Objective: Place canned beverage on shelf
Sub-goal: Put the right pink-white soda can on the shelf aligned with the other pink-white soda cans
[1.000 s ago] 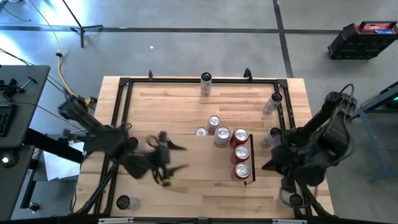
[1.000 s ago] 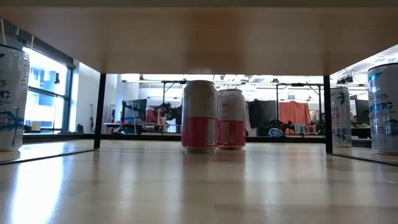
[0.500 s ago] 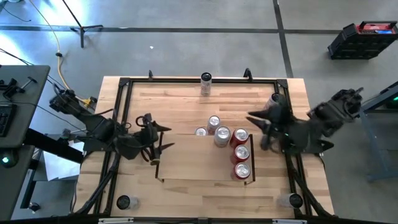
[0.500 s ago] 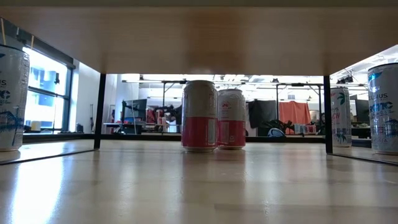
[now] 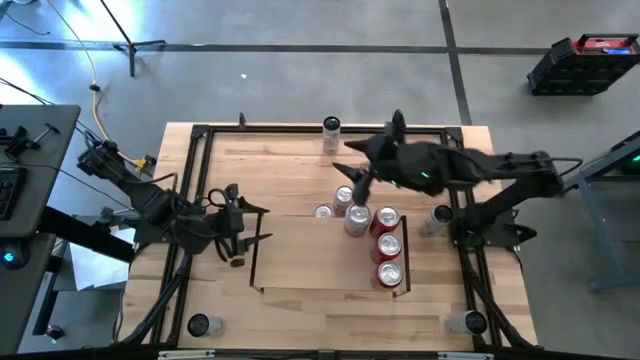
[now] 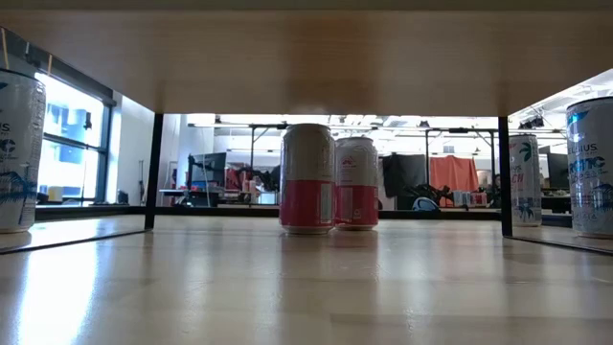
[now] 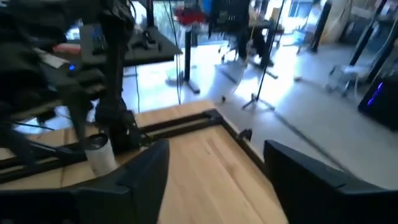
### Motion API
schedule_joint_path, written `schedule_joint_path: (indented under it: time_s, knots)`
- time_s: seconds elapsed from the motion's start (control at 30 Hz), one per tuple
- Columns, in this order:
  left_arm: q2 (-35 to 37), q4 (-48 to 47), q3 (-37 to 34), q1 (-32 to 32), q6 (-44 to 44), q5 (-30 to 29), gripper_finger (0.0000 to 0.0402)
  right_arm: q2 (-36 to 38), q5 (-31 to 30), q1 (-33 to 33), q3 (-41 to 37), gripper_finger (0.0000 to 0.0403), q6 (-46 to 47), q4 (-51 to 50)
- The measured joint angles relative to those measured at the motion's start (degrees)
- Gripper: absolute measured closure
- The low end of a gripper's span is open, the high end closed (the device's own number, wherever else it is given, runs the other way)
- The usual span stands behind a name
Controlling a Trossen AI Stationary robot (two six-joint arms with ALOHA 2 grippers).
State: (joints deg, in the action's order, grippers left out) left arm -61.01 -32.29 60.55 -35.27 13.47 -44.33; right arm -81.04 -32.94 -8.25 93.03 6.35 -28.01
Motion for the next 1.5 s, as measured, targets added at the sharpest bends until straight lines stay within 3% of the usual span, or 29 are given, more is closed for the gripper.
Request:
schedule_joint_path:
  time_s: [0.17,0.4,0.73,0.83,0.97,1.07,1.23,1.5]
  knots:
    - [1.1,3.3,-1.6,0.0,-2.8,0.6,0.0147,-3.5,11.5,7.1,0.0,0.0098,2.5,-0.1]
    - [1.1,8.5,-7.4,3.8,-6.2,0.4,0.0147,-6.2,15.2,14.6,0.0,0.0062,-2.5,-3.7]
    - [1.4,16.2,-9.4,23.5,-14.0,14.4,0.0147,-10.2,28.7,24.3,0.0,0.0061,-9.5,-6.7]
    - [1.3,19.5,-9.4,30.4,-16.9,18.9,0.0147,-9.8,28.9,25.0,0.0,0.0061,-12.8,-9.7]
    - [-0.5,24.2,-9.4,39.0,-20.1,29.8,0.0147,-7.2,29.2,25.3,-0.1,0.0061,-12.8,-15.3]
    - [-3.7,28.2,-9.4,45.5,-20.6,39.8,0.0147,-4.7,30.0,25.0,-0.1,0.0061,-12.1,-19.4]
    - [-11.3,37.1,-9.4,53.6,-19.7,51.2,0.0147,0.4,28.8,23.2,-0.2,0.0061,-9.3,-23.3]
    - [-21.6,51.9,-9.4,56.1,-24.5,50.1,0.0147,8.5,12.2,14.9,-1.2,0.0061,-1.4,-30.9]
